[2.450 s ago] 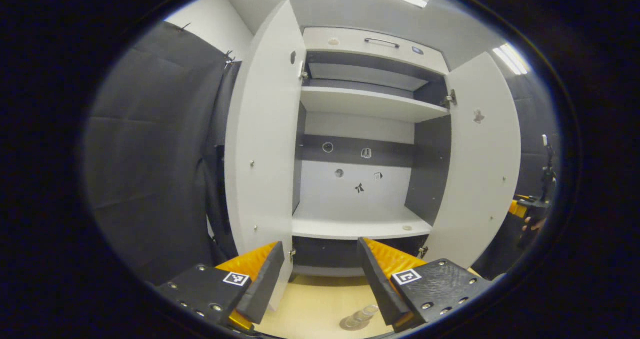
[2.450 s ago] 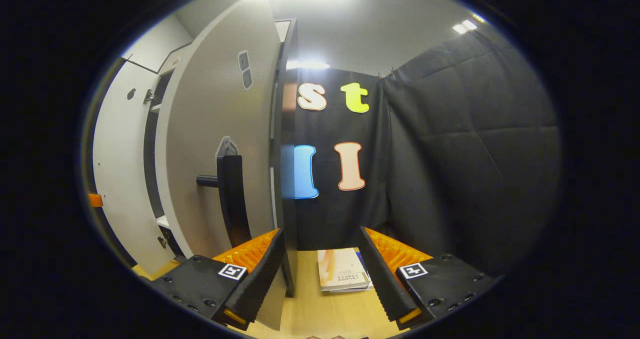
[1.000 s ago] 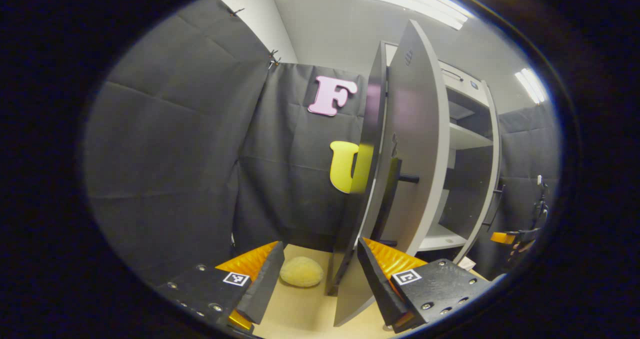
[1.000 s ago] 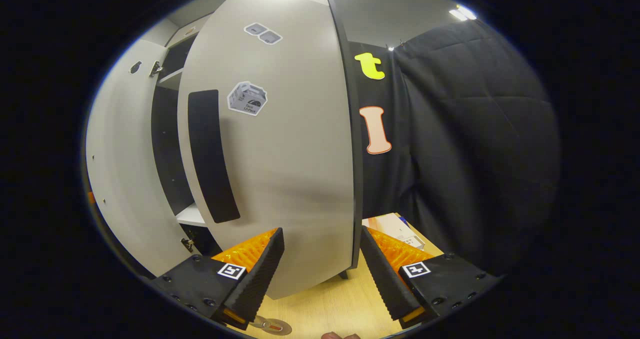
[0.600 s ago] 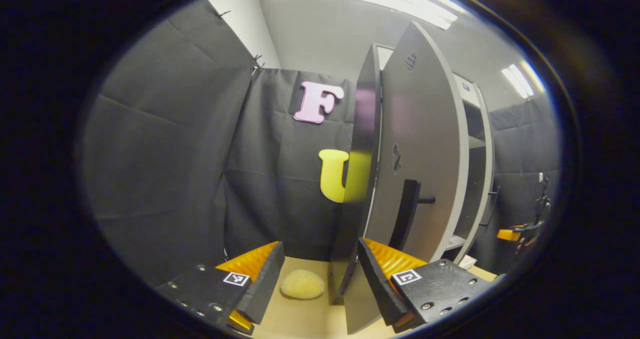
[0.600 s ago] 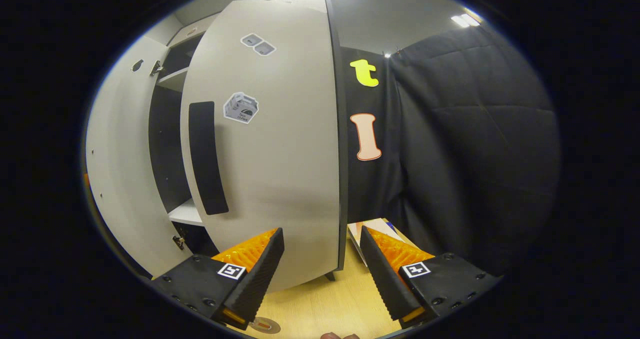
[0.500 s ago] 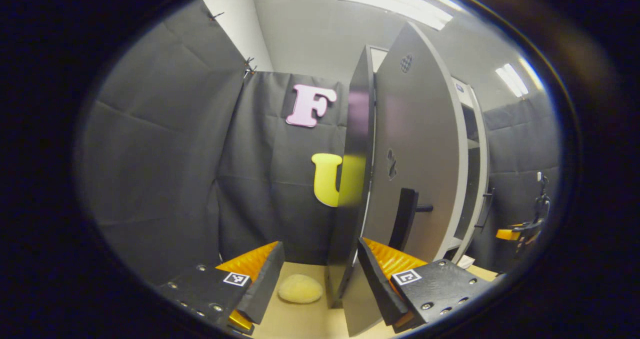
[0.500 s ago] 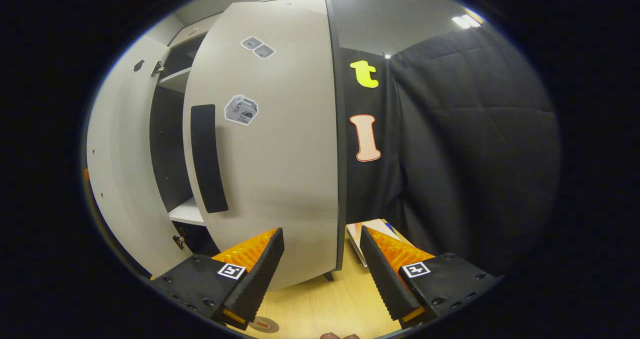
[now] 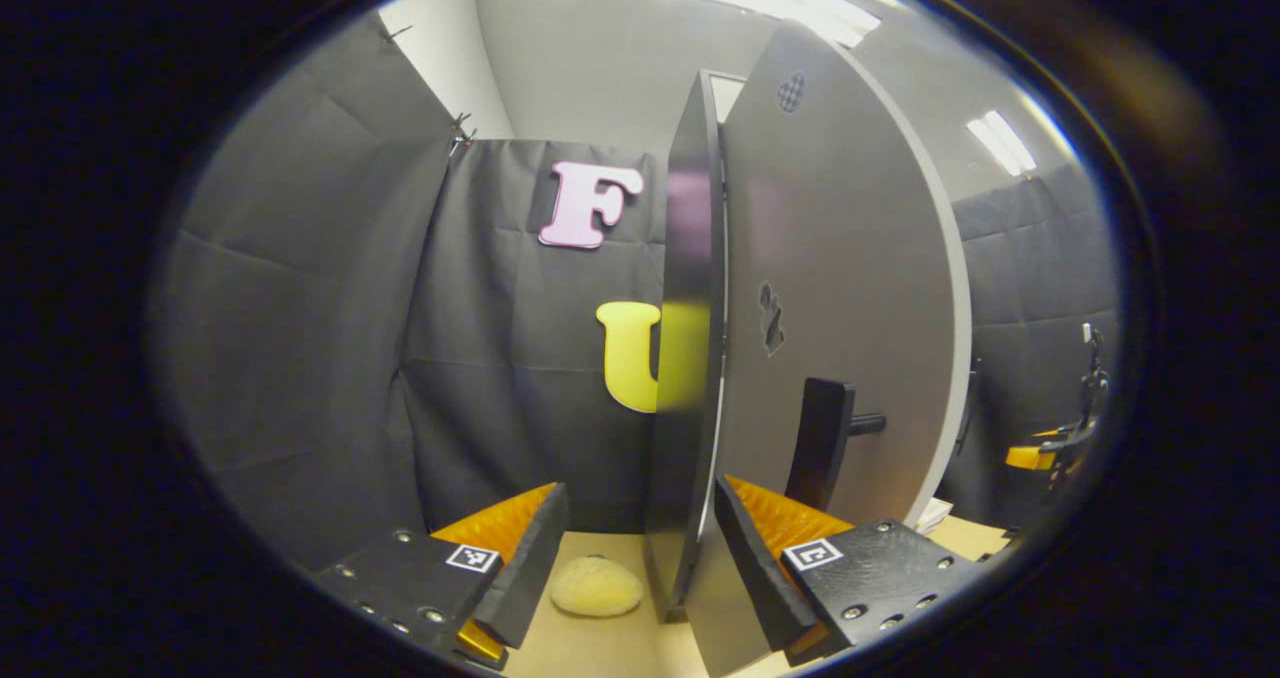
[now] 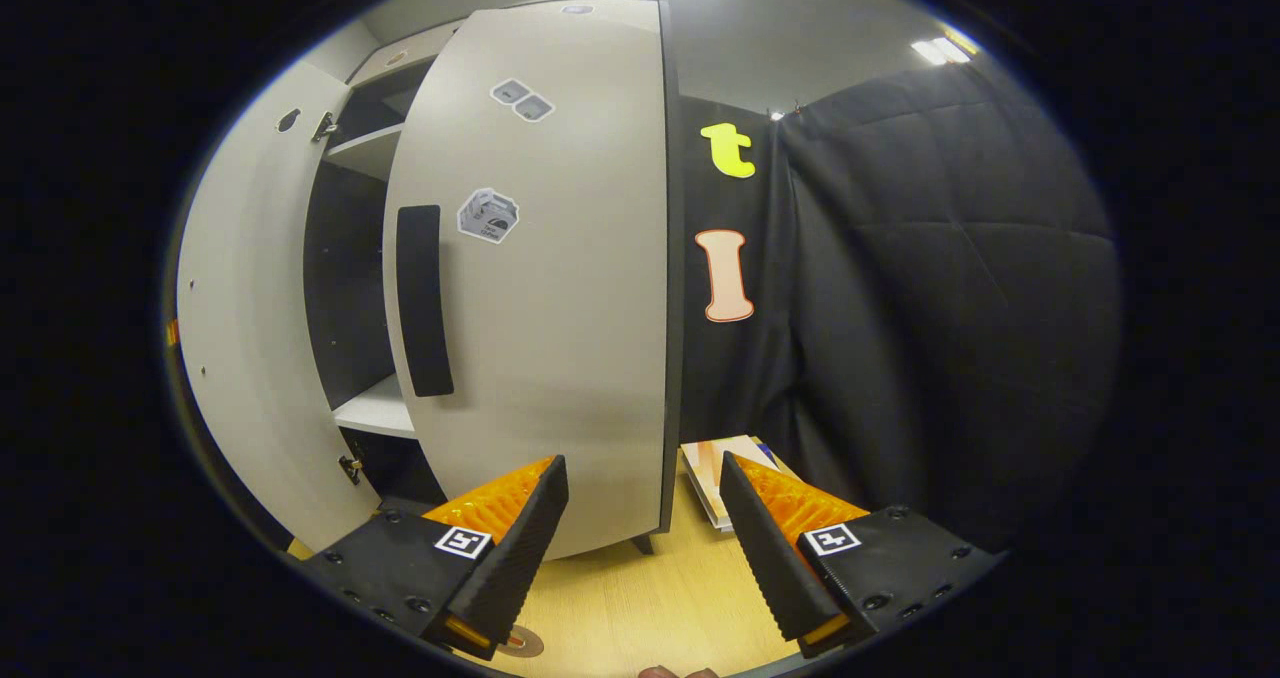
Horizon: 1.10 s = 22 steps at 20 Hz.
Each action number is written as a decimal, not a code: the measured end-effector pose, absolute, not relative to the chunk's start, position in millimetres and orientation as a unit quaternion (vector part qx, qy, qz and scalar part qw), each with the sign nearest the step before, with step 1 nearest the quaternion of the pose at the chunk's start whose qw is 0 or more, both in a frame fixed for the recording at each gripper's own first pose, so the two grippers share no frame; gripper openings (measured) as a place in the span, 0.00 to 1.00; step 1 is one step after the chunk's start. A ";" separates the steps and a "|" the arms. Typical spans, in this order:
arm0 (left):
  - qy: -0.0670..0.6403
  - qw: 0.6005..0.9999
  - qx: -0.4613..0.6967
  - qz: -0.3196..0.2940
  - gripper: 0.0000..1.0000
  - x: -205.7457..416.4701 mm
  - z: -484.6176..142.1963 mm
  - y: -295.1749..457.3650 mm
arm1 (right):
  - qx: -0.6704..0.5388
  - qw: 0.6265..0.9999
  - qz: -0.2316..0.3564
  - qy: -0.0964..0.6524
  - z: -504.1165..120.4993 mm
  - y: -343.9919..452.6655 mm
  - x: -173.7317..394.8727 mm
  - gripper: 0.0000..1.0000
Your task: Grasp the bottle in the cabinet with the left hand and place it on the coaster, then close the right door with the right hand and the left door with the left hand.
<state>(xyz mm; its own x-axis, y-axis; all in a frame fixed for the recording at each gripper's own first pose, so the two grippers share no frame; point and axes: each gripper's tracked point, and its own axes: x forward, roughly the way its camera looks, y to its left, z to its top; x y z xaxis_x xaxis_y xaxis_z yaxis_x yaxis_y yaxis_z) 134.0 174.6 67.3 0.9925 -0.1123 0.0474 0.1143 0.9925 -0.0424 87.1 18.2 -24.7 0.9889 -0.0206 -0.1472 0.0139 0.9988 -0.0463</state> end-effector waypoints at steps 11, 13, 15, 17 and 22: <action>-0.008 0.996 0.008 -0.086 0.89 136.3 76.9 78.5 | -0.004 0.998 -0.001 0.069 -36.1 18.4 79.4 0.98; -0.010 0.996 0.010 -0.086 0.87 137.7 77.2 55.6 | -0.005 0.997 0.007 0.070 -38.0 14.6 84.1 0.98; -0.007 0.996 0.002 -0.089 0.89 142.3 76.2 30.2 | -0.003 0.997 0.014 0.075 -37.4 6.2 88.8 0.98; -0.008 0.996 -0.013 -0.084 0.87 146.5 75.9 7.0 | -0.003 0.997 0.017 0.076 -32.9 -4.9 93.2 0.98; -0.002 0.999 -0.024 -0.046 0.89 139.9 72.1 -23.3 | 0.001 0.997 0.018 0.069 -13.8 -42.7 102.3 0.98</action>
<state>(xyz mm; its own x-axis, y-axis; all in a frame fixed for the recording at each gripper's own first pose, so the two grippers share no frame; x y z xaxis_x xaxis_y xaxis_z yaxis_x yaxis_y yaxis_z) 139.9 -23.3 72.1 0.9958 -0.0912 0.0069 0.0914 0.9947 -0.0469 102.3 -42.7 -13.8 0.9897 0.0368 -0.1383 -0.0367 0.9993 0.0039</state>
